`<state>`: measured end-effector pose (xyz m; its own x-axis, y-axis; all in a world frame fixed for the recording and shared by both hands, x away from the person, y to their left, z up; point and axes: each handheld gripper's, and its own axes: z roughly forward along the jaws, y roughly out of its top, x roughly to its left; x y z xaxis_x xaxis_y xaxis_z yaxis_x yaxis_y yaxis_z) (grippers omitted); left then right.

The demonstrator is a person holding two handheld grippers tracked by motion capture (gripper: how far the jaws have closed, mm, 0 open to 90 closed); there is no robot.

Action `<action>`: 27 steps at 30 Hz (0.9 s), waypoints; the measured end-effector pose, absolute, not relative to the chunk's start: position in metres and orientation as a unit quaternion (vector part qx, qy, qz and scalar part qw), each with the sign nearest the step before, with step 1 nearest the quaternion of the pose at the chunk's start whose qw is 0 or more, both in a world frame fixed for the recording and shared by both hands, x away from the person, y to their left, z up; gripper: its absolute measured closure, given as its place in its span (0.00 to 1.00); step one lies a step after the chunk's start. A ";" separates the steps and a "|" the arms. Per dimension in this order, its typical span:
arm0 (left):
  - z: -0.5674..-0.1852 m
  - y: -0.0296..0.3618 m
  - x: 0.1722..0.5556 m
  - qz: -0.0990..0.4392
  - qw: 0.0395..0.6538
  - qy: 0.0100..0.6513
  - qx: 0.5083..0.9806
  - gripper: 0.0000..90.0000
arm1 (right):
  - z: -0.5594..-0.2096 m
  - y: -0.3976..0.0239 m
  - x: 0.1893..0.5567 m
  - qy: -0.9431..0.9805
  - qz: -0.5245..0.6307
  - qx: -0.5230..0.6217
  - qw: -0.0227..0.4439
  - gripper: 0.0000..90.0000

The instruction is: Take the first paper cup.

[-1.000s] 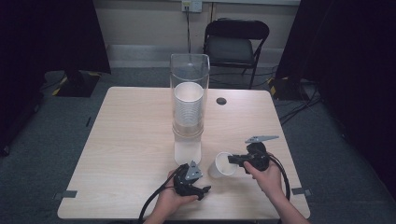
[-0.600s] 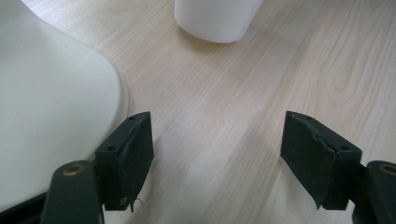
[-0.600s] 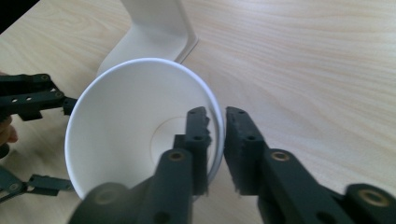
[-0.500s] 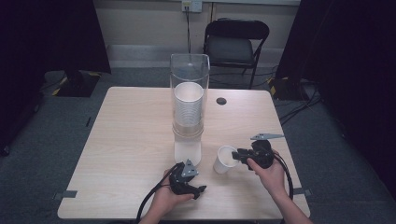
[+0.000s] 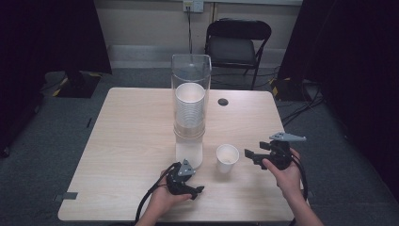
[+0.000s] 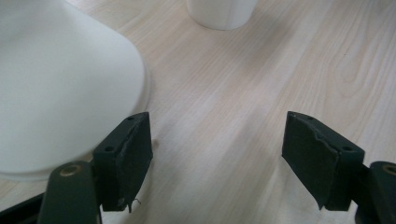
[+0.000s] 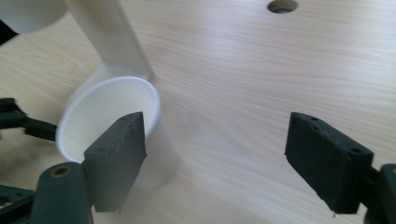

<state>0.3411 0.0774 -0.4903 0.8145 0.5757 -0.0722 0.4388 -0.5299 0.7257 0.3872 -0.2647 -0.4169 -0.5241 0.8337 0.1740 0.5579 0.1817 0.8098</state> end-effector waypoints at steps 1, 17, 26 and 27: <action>-0.490 0.077 0.341 0.088 0.387 0.291 0.870 0.27 | -0.419 -0.269 0.387 0.749 0.444 0.465 0.159 0.16; -0.482 0.107 0.359 0.105 0.413 0.349 0.835 0.20 | -0.488 -0.283 0.380 0.785 0.359 0.475 0.170 0.16; -0.476 0.120 0.366 0.135 0.424 0.373 0.814 0.19 | -0.499 -0.276 0.377 0.797 0.344 0.453 0.203 0.16; -0.474 0.121 0.367 0.138 0.423 0.371 0.815 0.19 | -0.499 -0.276 0.377 0.796 0.345 0.453 0.204 0.16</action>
